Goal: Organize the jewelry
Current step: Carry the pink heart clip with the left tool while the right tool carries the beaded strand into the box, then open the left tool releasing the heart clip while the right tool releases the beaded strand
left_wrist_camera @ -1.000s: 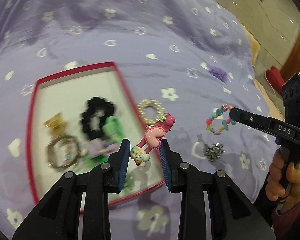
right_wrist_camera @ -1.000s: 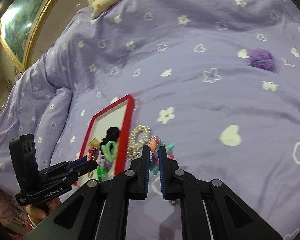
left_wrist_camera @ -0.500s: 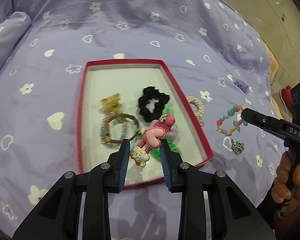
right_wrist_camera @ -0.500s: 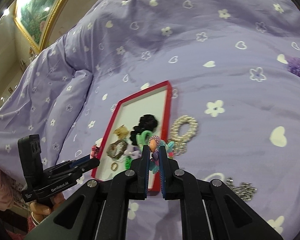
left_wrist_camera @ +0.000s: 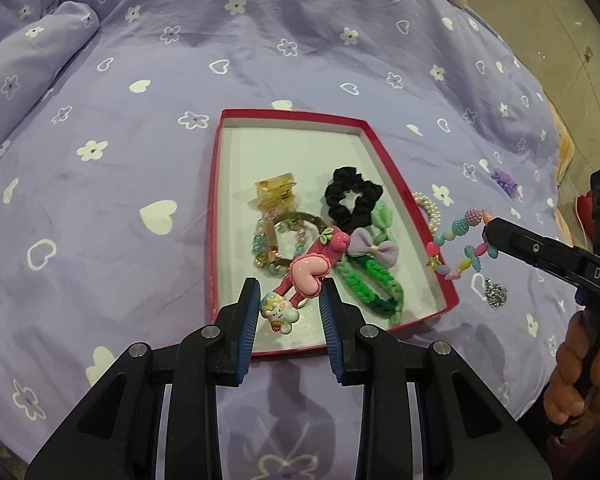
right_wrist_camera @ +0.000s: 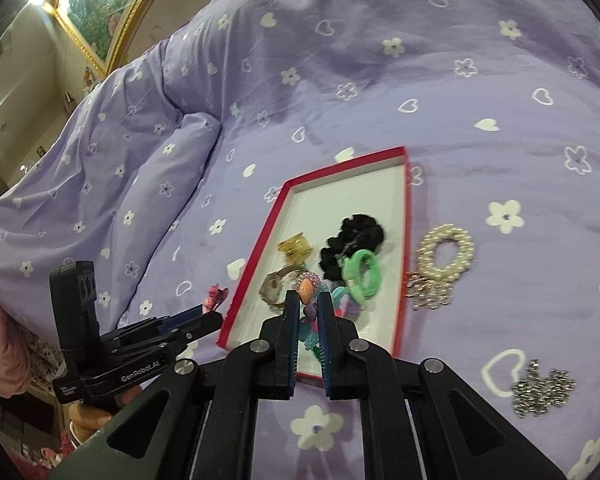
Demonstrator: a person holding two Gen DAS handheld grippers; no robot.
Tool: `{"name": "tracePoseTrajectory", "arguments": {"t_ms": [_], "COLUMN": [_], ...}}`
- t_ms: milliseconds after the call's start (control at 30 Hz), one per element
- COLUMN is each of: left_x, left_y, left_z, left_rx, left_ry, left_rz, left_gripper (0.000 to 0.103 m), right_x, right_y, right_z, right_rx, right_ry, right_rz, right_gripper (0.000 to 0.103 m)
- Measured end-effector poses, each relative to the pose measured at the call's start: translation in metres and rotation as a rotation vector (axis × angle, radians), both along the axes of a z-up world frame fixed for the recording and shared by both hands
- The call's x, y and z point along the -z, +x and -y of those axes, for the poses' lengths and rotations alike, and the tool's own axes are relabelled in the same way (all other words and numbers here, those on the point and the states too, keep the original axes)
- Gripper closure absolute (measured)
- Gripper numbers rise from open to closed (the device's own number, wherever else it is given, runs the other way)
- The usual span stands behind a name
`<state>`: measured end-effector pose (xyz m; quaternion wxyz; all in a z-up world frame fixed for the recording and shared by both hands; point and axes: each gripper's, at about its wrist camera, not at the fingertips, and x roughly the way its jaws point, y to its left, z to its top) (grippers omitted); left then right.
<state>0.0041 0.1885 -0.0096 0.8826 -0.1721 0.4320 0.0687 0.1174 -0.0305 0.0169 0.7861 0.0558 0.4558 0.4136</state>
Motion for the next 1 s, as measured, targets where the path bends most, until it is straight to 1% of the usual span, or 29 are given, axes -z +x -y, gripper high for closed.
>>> {"name": "tracePoseTrajectory", "arguments": {"t_ms": [167, 367, 400, 667, 800, 1000], "left_x": [0.008, 0.017, 0.018, 0.031, 0.037, 0.045], "left_y": [0.003, 0.012, 0.014, 0.024, 0.029, 0.035], "left_z": [0.0, 0.005, 0.006, 0.012, 0.015, 0.021], "left_rx": [0.012, 0.035, 0.037, 0.052, 0.059, 0.073], "left_ry": [0.007, 0.052, 0.066, 0.103, 0.109, 0.137], "left_rz": [-0.028, -0.058, -0.062, -0.099, -0.114, -0.141], "left_gripper": [0.075, 0.075, 0.075, 0.075, 0.074, 0.074], "right_x": [0.007, 0.018, 0.021, 0.051, 0.06, 0.068], "right_y": [-0.005, -0.005, -0.003, 0.014, 0.019, 0.021], "right_z": [-0.017, -0.031, -0.032, -0.023, -0.02, -0.021], "right_rx": [-0.034, -0.052, -0.048, -0.005, 0.008, 0.004], "right_ry": [-0.007, -0.023, -0.028, -0.075, -0.091, -0.124], "right_rz": [-0.011, -0.021, -0.025, -0.081, -0.096, -0.1], "right_gripper": [0.095, 0.095, 0.095, 0.095, 0.095, 0.095]}}
